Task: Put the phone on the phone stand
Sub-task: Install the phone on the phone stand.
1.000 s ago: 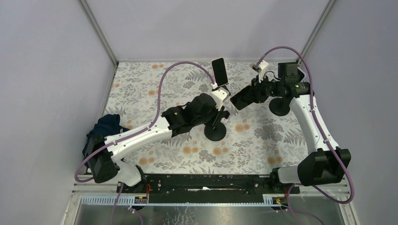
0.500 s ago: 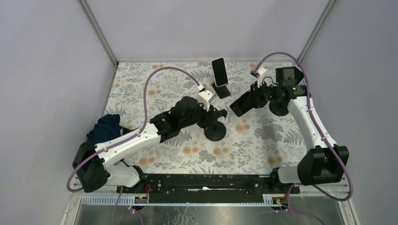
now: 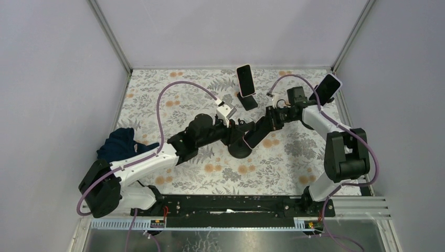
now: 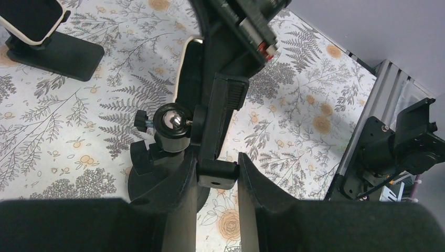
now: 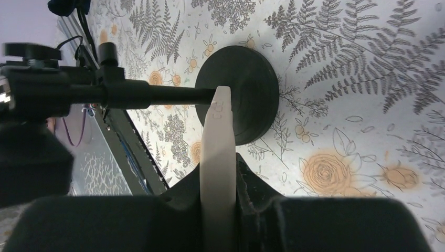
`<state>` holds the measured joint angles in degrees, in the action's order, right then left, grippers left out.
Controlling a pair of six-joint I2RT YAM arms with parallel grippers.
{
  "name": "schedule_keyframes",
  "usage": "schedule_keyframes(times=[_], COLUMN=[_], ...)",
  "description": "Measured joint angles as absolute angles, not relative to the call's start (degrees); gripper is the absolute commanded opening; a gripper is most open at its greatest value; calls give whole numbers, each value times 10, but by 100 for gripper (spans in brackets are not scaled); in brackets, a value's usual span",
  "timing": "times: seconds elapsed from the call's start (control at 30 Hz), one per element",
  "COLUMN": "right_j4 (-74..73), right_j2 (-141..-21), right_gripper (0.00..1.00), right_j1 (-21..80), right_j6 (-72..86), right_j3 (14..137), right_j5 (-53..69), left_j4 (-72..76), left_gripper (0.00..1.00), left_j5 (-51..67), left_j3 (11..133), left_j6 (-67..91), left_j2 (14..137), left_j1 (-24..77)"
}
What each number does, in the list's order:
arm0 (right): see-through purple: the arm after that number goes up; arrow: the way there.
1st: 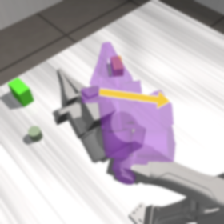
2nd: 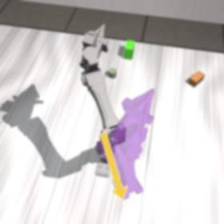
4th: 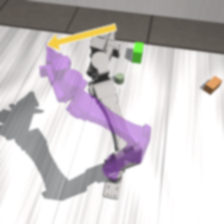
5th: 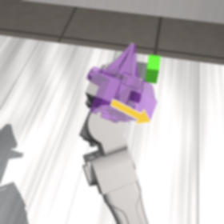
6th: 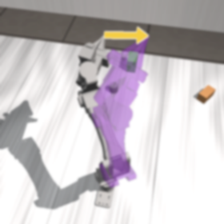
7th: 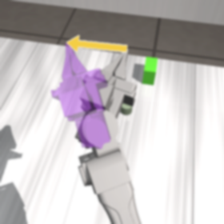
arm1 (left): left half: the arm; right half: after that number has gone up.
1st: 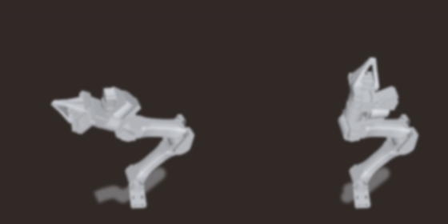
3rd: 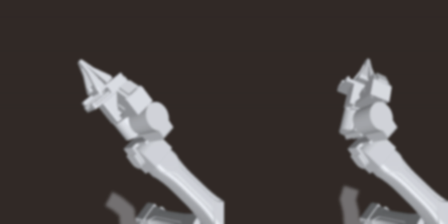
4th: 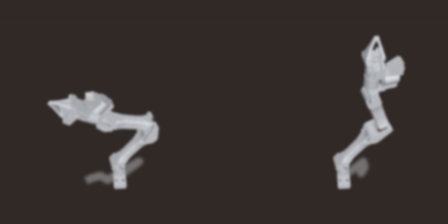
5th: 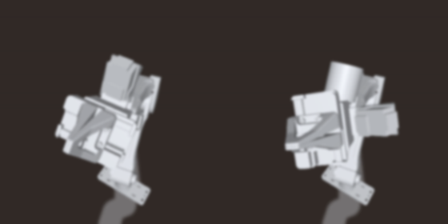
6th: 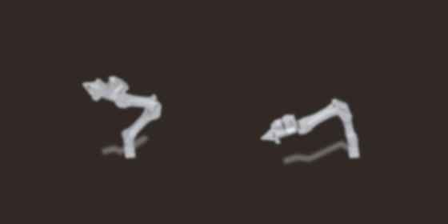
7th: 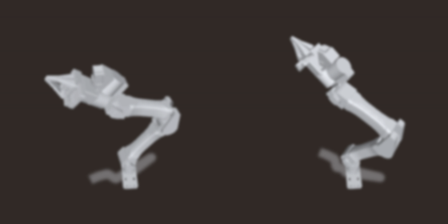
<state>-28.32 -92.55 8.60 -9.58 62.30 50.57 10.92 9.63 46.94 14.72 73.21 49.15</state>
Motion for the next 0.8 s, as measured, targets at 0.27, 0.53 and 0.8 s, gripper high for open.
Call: schedule_keyframes(times=[0.27,0.53,0.8], right_j4=[-243,-234,-225], right_j2=[-969,-984,-985], right_gripper=[0,0,0], right_j1=[122,128,135], right_j6=[-38,-16,-5], right_j3=[611,617,618], right_j5=[461,461,463], left_j4=[215,291,326], left_gripper=[0,0,0], left_j5=[146,264,400], left_j3=[410,385,418], left_j6=[176,230,263], left_j2=[731,749,805], left_j1=[466,389,317])
